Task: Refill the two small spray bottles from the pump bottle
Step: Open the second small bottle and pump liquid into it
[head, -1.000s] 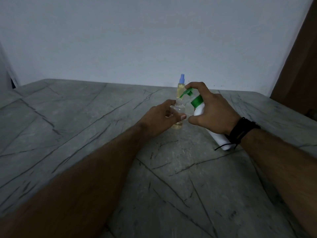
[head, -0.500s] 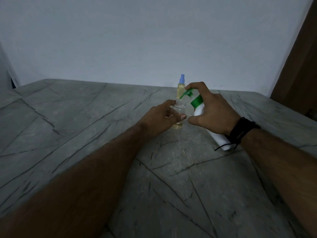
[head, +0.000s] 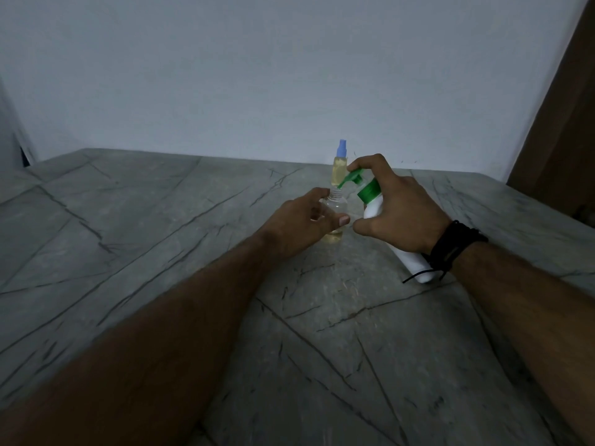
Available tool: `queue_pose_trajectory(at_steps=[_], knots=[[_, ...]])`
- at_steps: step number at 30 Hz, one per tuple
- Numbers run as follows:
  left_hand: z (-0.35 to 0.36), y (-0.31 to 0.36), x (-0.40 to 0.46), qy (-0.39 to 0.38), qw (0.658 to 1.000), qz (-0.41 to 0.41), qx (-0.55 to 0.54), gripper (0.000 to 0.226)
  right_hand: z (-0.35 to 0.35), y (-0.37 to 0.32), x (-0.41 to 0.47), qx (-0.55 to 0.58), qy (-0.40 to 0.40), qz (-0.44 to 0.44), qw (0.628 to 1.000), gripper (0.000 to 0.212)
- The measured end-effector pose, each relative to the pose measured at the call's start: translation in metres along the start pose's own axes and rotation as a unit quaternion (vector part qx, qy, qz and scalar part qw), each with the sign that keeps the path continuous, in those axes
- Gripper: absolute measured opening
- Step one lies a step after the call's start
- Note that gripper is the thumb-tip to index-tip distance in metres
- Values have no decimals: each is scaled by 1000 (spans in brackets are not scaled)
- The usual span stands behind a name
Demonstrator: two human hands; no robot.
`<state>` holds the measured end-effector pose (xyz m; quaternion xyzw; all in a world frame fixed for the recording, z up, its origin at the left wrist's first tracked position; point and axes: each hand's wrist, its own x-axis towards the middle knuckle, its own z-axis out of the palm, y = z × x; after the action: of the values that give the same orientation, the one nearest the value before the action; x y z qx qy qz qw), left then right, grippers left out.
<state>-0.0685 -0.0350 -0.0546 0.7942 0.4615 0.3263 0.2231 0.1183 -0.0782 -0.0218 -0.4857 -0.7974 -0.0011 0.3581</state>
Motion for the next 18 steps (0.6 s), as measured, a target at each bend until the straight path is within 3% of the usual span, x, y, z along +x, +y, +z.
queue_pose_trajectory(at_steps=[18], knots=[[0, 1, 0, 1, 1000, 2, 5, 61, 0, 2, 0, -1, 4, -1, 1000, 77]])
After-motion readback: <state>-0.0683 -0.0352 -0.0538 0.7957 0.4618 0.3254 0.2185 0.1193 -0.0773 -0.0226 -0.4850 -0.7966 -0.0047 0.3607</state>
